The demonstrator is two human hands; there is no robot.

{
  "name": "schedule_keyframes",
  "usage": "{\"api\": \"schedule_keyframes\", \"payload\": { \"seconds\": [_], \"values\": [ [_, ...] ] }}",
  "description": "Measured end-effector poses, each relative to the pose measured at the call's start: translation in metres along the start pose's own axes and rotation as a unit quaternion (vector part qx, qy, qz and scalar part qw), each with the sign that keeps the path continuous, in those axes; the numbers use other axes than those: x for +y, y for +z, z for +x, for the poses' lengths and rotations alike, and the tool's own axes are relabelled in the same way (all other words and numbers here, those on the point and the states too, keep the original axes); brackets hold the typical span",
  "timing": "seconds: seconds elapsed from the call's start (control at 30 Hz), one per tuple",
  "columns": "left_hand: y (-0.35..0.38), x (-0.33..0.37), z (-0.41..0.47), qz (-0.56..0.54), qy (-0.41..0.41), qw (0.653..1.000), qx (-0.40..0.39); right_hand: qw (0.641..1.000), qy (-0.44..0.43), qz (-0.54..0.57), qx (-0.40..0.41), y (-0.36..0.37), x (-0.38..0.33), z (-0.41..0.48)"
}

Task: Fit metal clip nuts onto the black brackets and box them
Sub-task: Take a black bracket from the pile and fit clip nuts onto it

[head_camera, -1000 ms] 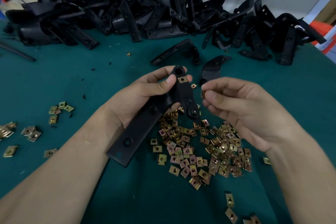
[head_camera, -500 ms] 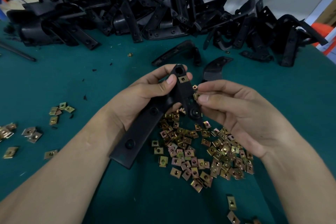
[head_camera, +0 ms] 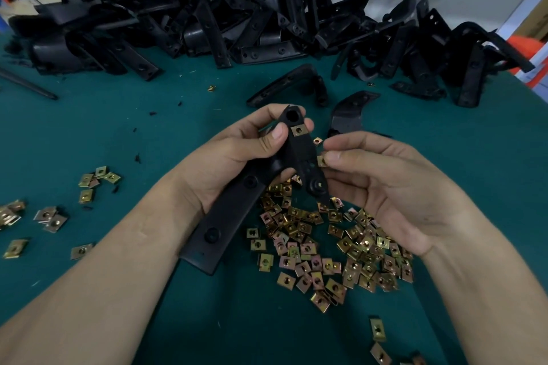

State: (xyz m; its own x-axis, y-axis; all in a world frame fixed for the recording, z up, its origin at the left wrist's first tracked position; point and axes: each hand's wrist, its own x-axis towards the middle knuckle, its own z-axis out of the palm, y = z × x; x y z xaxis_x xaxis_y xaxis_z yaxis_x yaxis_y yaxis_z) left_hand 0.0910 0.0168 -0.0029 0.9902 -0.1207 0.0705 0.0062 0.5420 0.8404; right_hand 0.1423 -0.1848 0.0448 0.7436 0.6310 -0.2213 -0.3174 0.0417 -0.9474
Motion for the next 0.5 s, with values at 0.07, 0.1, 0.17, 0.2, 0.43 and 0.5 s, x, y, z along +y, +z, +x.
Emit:
{"api": "schedule_keyframes", "payload": {
  "seconds": [0.07, 0.1, 0.17, 0.2, 0.43, 0.5],
  "values": [
    [-0.001, -0.001, 0.000, 0.003, 0.004, 1.000, -0.001, 1.000, 0.005, 0.002, 0.009, -0.001, 0.001, 0.001],
    [-0.001, -0.001, 0.000, 0.003, 0.005, 1.000, -0.001, 1.000, 0.008, 0.003, 0.012, -0.001, 0.002, 0.002],
    [-0.002, 0.000, 0.000, 0.006, 0.007, 1.000, 0.001, 1.000, 0.011, 0.006, 0.013, -0.001, 0.003, 0.002],
    [-0.002, 0.000, 0.000, 0.010, 0.009, 1.000, 0.000, 1.000, 0.012, 0.006, 0.011, -0.001, 0.003, 0.002],
    [-0.002, -0.004, 0.003, 0.061, 0.028, 0.998, 0.018, 1.000, 0.009, 0.000, 0.027, 0.005, 0.010, 0.002],
    [-0.002, -0.003, 0.003, 0.068, 0.039, 0.997, 0.024, 1.000, 0.011, -0.011, 0.026, 0.007, 0.013, 0.003]
  ]
}}
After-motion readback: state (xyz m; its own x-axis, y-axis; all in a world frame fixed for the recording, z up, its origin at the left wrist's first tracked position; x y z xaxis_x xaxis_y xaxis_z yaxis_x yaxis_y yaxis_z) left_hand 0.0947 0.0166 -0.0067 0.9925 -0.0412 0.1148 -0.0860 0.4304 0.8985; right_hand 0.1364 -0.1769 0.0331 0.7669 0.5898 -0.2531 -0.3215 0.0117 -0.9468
